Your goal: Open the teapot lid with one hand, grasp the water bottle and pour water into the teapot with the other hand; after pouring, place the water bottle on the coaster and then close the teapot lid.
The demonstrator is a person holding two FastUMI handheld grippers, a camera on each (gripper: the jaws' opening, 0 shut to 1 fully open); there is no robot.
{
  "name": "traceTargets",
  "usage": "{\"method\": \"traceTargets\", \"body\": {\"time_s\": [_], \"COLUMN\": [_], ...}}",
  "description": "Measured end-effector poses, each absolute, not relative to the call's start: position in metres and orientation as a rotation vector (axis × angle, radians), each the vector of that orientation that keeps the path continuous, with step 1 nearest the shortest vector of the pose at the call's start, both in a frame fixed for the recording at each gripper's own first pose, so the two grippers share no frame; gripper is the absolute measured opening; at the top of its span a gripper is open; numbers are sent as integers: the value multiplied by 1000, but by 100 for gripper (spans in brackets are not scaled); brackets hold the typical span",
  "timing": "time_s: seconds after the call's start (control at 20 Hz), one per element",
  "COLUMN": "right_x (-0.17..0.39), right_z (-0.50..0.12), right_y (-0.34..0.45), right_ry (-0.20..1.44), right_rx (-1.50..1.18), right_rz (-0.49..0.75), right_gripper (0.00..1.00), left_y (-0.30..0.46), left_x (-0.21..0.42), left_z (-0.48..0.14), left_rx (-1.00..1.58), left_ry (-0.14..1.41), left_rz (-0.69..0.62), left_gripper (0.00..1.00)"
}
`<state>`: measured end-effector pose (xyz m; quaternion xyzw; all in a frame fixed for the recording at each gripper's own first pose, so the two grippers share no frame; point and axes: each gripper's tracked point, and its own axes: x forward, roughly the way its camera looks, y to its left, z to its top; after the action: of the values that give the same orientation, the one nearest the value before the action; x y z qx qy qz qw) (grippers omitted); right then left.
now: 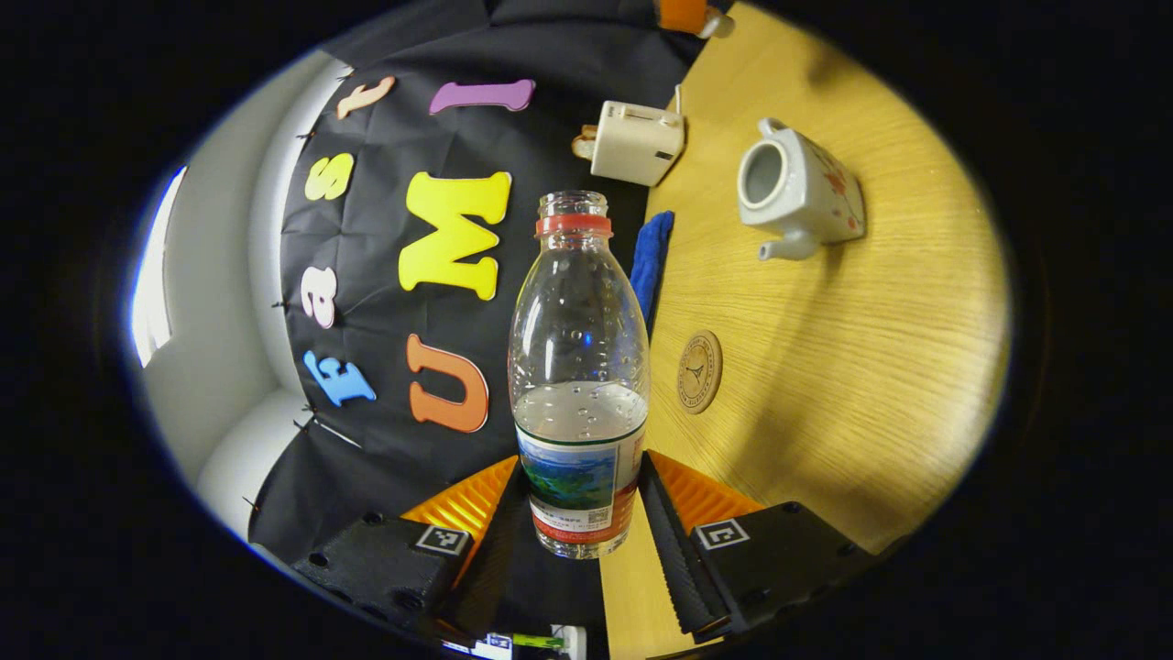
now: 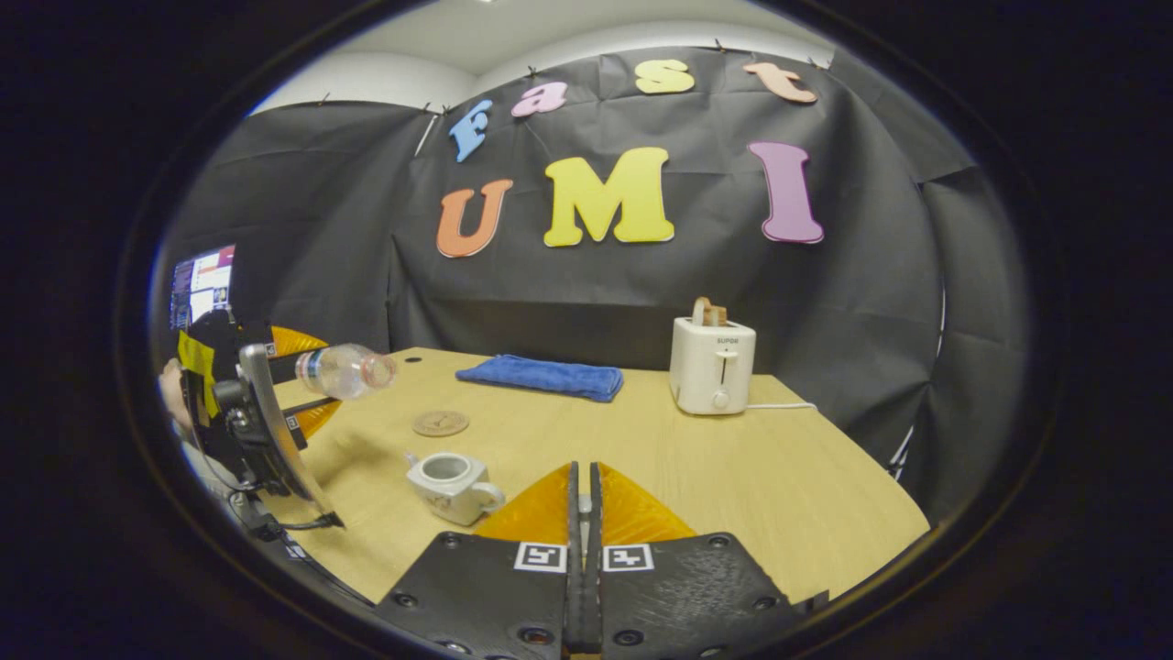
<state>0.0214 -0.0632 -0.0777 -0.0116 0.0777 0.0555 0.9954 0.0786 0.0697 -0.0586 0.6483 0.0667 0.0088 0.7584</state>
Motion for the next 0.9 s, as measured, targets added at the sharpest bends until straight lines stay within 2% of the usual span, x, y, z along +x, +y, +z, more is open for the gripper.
{"method": "traceTargets", "body": {"time_s": [0.45, 0.5, 0.55, 0.9], "right_x": [14, 14, 13, 12], "right_z": [-86, -87, -88, -91], "right_y": [-78, -79, -82, -85], "right_ry": [166, 167, 167, 169], "right_rx": [-6, -6, -5, 5], "right_rz": [102, 101, 98, 100], "right_gripper": [0, 0, 0, 0], "left_y": [54, 53, 52, 39], "left_x": [82, 83, 82, 81], "left_z": [-66, -65, -63, -59], "left_rx": [1601, 1617, 1634, 1729], "left_ry": [145, 145, 142, 122], "left_rz": [-25, -24, -22, -14], "left_gripper": [74, 77, 74, 74]}}
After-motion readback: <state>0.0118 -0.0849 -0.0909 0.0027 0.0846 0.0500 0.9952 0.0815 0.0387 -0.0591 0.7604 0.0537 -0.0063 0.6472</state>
